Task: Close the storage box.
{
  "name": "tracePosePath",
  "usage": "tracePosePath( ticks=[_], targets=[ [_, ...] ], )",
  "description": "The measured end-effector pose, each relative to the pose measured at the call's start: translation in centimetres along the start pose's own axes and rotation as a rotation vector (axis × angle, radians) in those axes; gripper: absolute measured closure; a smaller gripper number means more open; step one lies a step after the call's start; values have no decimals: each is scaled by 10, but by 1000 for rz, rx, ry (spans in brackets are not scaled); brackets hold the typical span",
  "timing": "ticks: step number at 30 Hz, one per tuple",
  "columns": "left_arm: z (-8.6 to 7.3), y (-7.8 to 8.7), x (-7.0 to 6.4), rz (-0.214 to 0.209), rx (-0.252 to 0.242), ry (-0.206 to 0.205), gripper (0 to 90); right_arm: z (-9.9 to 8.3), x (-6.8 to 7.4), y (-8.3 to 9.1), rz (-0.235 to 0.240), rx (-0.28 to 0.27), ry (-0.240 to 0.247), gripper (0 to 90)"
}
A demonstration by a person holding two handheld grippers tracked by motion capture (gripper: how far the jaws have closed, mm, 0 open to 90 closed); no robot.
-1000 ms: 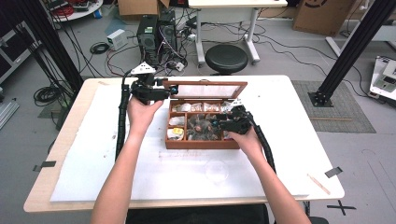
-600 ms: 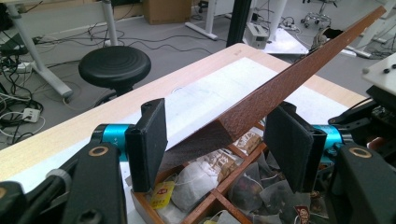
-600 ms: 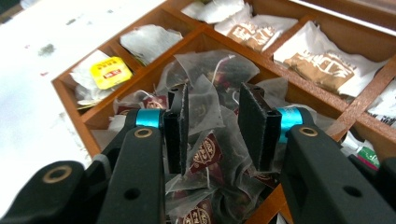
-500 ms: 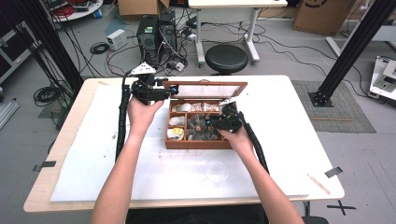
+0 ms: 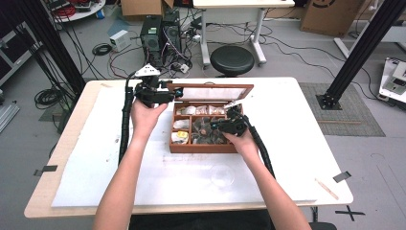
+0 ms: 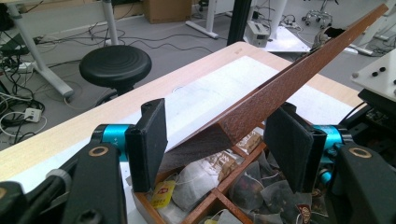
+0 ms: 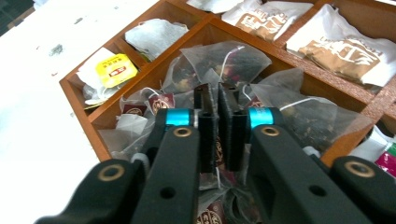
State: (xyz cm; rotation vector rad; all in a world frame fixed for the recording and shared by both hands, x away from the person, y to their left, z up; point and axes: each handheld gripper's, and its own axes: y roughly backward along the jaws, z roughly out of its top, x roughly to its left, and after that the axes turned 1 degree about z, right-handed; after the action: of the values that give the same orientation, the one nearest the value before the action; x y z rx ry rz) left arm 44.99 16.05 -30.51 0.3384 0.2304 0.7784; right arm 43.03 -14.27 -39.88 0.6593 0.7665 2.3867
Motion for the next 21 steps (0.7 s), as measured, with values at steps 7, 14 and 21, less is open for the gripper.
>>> tracePosePath(
  ticks=[7, 14, 21],
  targets=[
    [0, 0, 0, 0, 2, -2, 396, 2, 6, 3, -19, -20, 38, 900],
    [0, 0, 0, 0, 1, -2, 395, 3, 10, 6, -27, -35, 63, 900],
    [0, 0, 0, 0, 1, -1, 396, 5, 16, 12, -22, -69, 93, 900]
  ],
)
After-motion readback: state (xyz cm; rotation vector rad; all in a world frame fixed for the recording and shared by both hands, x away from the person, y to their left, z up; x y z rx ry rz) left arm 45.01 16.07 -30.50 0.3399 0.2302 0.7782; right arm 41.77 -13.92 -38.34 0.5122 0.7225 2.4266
